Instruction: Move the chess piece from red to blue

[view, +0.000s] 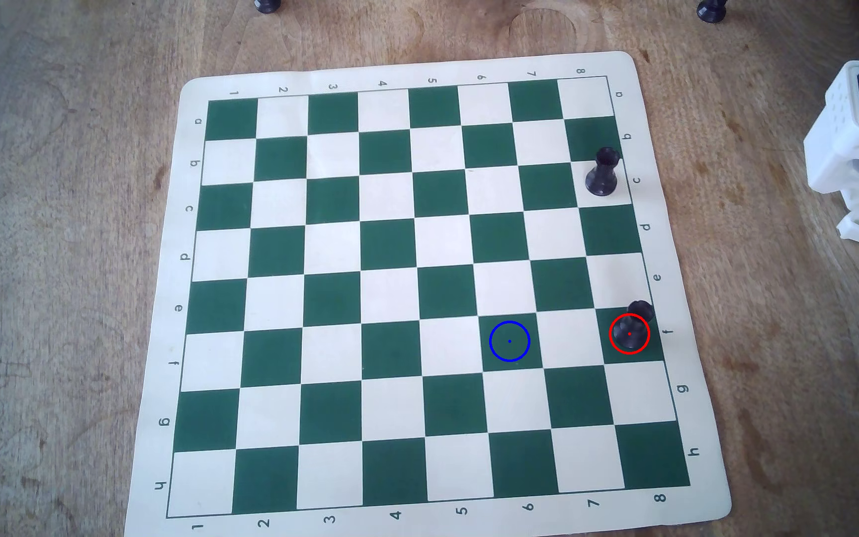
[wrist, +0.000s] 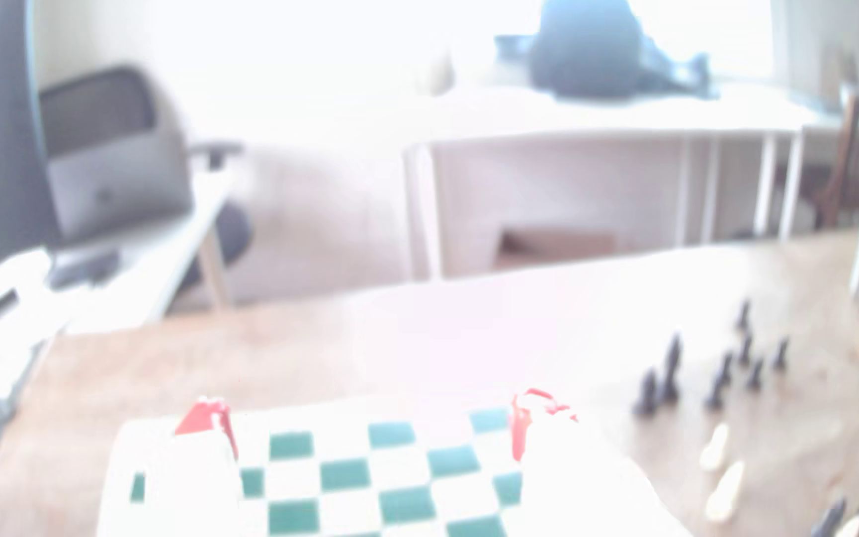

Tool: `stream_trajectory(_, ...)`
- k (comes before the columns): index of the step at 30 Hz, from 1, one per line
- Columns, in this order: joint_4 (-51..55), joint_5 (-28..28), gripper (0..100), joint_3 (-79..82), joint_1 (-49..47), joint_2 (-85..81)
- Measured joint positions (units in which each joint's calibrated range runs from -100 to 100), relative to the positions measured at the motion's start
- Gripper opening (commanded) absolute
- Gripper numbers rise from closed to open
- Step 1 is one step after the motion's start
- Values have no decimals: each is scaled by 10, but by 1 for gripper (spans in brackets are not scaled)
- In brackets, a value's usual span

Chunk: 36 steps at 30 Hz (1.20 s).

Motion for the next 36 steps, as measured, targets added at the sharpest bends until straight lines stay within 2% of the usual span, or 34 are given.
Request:
stream_trajectory(2,94,-26,30,-36,-18,35)
stream_trajectory(8,228,-70,28,-93,-74,80)
stream_trajectory(11,296,-88,26,-92,-135,85)
stream_trajectory(20,420,-79,24,-27,-201,80)
stream_trajectory(23,422,-72,24,16,-206,79)
stream_trajectory(28,331,-77,24,130,-228,119)
stream_trajectory(36,226,-95,22,164,-262,167)
